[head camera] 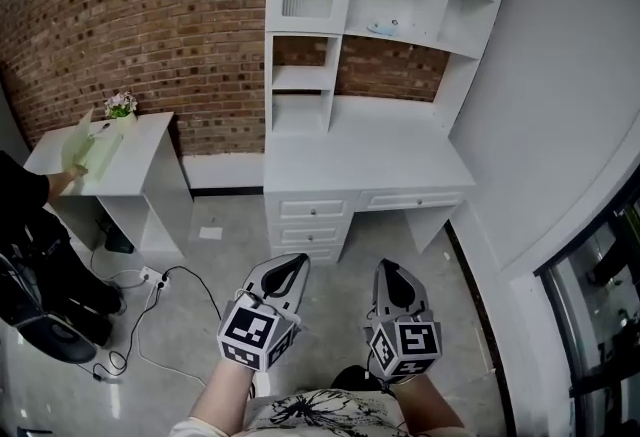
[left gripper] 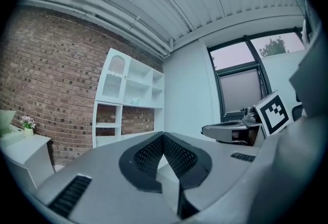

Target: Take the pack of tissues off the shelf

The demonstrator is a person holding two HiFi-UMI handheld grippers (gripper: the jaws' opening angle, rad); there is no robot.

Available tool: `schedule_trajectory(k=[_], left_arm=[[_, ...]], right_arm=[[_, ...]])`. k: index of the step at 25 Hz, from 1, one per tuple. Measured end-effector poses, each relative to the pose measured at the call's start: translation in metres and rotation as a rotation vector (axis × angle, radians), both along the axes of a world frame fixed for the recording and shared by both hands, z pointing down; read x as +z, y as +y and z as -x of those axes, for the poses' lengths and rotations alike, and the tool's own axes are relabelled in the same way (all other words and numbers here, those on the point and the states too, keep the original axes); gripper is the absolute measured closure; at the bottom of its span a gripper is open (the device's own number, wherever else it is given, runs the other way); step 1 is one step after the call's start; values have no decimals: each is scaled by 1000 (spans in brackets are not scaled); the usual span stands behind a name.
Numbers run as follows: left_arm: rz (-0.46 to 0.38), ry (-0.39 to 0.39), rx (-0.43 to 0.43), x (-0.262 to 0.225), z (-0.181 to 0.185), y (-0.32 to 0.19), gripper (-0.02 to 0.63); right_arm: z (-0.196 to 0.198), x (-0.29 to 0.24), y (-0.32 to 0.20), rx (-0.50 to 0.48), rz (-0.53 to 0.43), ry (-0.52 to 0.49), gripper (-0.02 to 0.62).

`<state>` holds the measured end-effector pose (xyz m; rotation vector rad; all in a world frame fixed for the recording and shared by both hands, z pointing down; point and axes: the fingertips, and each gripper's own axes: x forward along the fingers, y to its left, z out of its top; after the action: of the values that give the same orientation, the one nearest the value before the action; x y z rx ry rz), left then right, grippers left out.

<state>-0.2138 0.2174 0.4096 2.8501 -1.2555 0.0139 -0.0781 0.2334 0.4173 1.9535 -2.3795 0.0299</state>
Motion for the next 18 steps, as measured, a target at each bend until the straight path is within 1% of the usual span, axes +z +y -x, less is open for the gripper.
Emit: schedule_trajectory(k=[2,5,7,11,13,18], left_arm=[[24,4,-8,10,-6,-12,593],[76,6,-4,24,-20,-33,593],[78,3,-15,28,-27,-49,592],[66,-7,-72,31,-39,-93,592],[61,-1,-85,33,-53,-120,594],[94,9,-115,34,-104,-190,594]], right_arm=[[-5,4,-12,-10,6,3,591],[-12,10,-35,-54,22,13,591],[-20,13,-52,-81,19,5,591],[-41,15,-101,-116,0,4,591],[-56,20,-129,-138,10,-7,592],[-106,26,-205,-181,40,-29,591]])
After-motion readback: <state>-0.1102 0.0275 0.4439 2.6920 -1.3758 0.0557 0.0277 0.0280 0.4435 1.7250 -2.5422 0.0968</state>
